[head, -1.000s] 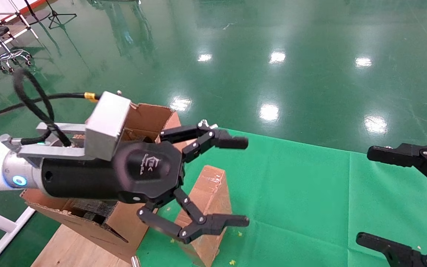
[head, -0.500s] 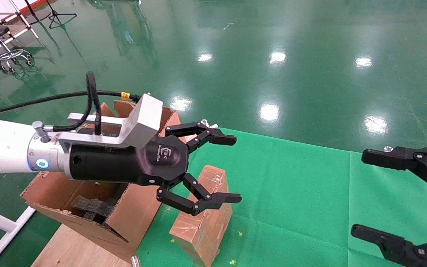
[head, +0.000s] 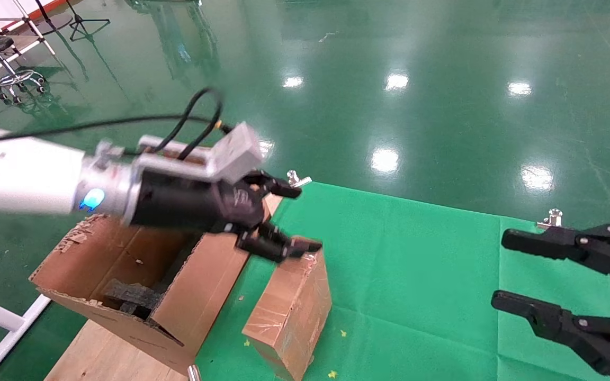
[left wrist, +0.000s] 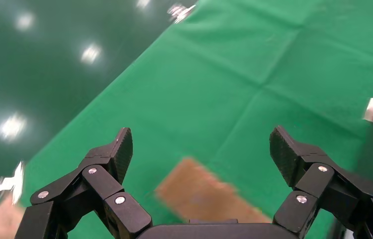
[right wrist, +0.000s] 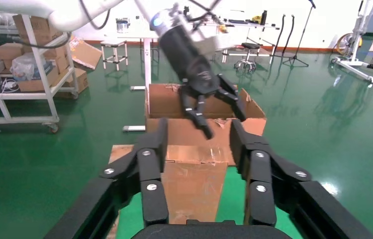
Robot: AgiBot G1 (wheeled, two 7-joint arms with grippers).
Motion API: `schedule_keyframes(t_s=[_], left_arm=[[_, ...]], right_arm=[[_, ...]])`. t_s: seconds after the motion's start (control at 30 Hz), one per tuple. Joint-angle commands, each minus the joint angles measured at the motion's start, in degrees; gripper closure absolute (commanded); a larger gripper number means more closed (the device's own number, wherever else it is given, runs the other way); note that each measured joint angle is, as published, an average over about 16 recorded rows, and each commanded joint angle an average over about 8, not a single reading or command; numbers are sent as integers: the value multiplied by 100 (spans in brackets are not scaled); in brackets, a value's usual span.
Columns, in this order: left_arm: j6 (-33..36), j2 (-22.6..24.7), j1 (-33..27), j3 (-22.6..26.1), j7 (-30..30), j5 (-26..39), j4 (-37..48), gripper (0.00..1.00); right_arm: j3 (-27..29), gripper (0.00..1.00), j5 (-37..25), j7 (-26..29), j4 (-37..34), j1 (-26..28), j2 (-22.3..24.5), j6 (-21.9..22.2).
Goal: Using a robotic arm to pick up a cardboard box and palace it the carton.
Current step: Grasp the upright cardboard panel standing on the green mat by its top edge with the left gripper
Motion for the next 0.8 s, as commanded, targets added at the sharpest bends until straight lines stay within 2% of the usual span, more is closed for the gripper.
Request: schedule_keyframes(t_s=[0.03, 0.17, 0.3, 0.53, 0.8], left_arm=[[0, 145, -361, 236, -666, 569, -30, 0], [234, 474, -778, 540, -1981, 1168, 1, 0], [521, 752, -1011, 762, -2943, 1428, -5, 0], [927, 1099, -1330, 1341, -3867, 1719, -47, 0], [903, 1190, -1611, 2166, -4802, 1867, -109, 0]], right_arm=[[0, 100, 0, 0, 0, 0, 0, 0], [-1, 100, 1, 0, 0, 0, 0, 0], [-1, 100, 1, -1, 0, 0, 0, 0], [-2, 100, 2, -1, 0, 1, 1, 1], [-3, 100, 2, -2, 0, 1, 1, 1]])
